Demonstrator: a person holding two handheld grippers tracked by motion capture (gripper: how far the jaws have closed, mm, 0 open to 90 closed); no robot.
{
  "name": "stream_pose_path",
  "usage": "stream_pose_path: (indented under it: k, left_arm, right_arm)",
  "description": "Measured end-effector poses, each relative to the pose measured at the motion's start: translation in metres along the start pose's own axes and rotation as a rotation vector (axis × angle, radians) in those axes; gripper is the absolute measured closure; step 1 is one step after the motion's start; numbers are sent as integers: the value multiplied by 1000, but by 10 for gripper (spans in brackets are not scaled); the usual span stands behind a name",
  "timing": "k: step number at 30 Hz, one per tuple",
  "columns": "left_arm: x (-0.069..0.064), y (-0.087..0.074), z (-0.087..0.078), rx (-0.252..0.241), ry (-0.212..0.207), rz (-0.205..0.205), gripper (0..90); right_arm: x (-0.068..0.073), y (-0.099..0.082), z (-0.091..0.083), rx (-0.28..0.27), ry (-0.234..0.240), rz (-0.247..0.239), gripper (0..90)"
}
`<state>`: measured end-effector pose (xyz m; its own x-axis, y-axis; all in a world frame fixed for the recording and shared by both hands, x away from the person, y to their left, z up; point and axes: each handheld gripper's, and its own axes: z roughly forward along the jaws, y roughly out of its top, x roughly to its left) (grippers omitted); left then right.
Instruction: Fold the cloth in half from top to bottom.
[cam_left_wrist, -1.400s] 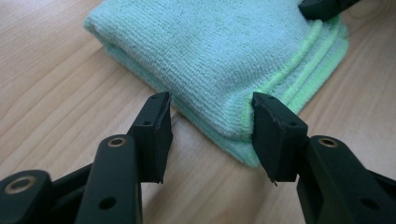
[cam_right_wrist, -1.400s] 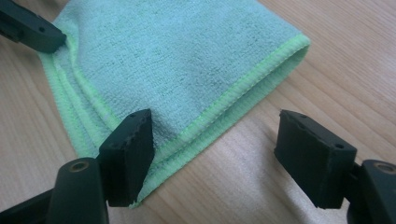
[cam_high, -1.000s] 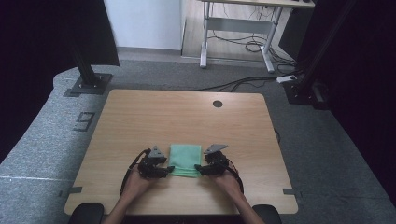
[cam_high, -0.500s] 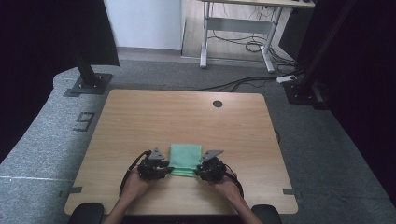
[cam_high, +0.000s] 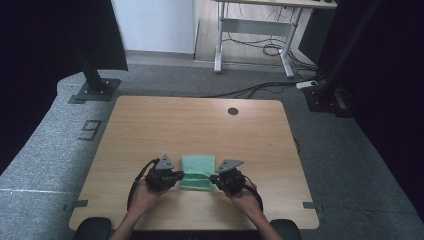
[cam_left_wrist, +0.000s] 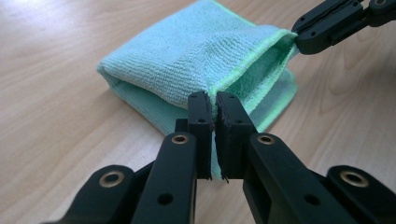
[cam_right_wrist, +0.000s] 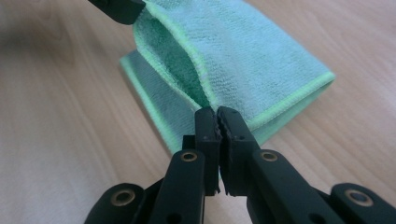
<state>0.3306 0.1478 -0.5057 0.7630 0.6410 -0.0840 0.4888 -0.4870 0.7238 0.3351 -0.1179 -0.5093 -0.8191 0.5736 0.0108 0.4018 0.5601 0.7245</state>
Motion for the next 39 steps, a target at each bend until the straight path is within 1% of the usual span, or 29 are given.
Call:
stream_pose_path:
  k: [2, 4, 5, 9, 12, 14, 16, 17, 18, 20, 22, 24, 25, 26, 28, 29, 30, 31, 32, 33, 34, 36, 38, 39]
  left_arm:
    - [-2, -6, 2, 17, -6, 1, 842]
    - [-4, -13, 5, 30, -14, -8, 839]
    - [-4, -15, 6, 38, -16, -6, 837]
    - [-6, -23, 12, 75, -10, -2, 847]
    - [-5, -26, 13, 85, -17, -3, 841]
    - [-5, -24, 11, 78, -24, 1, 803]
    - [-3, -19, 4, 42, -34, 6, 709]
    - [-2, -16, 0, 14, -41, 3, 673]
    - [-1, -12, -4, -3, -43, 3, 645]
    - [2, -4, -8, -30, -32, 1, 597]
    - [4, 5, -5, -45, -17, -10, 538]
    - [6, 9, 4, -38, 4, -10, 497]
    - [7, 10, 11, -20, 26, -10, 477]
    - [9, 9, 18, 7, 48, -10, 465]
    - [11, 1, 30, 64, 60, -21, 464]
    - [11, -2, 33, 77, 67, -23, 464]
    - [11, -6, 34, 79, 67, -30, 463]
    - [12, -9, 33, 64, 61, -49, 462]
    - [12, -10, 32, 58, 62, -60, 458]
    - [11, -11, 32, 57, 70, -56, 441]
    - [11, -11, 31, 58, 78, -49, 426]
    - [11, -11, 31, 60, 80, -46, 415]
    - [10, -11, 32, 59, 85, -44, 402]
    - [10, -11, 31, 58, 87, -43, 400]
  right_arm:
    - [3, -4, 3, 25, 8, -8, 856]
    - [5, -10, 6, 46, 21, -6, 856]
    - [5, -14, 9, 56, 27, -4, 855]
    - [6, -21, 13, 73, 38, 6, 853]
    - [6, -24, 14, 75, 46, 18, 851]
    - [5, -25, 14, 72, 49, 20, 849]
    - [5, -26, 14, 69, 50, 29, 849]
    - [5, -26, 14, 69, 53, 30, 849]
    - [5, -26, 14, 67, 53, 30, 850]
    - [5, -26, 14, 66, 54, 31, 850]
    - [5, -26, 14, 65, 55, 32, 850]
    - [5, -26, 14, 65, 55, 32, 848]
    - [5, -26, 14, 65, 55, 35, 847]
    - [5, -27, 14, 64, 56, 35, 843]
    - [5, -27, 13, 63, 57, 31, 831]
    - [6, -28, 12, 66, 55, 33, 824]
    - [6, -29, 11, 68, 56, 33, 816]
    - [6, -29, 10, 75, 59, 34, 797]
    - [6, -30, 9, 83, 56, 32, 787]
    - [5, -30, 7, 84, 50, 33, 770]
    - [3, -30, 4, 73, 52, 41, 742]
    - [-1, -26, -3, 33, 46, 65, 685]
    - [-5, -20, -7, -4, 16, 83, 627]
    - [-7, -16, -6, -17, -2, 94, 581]
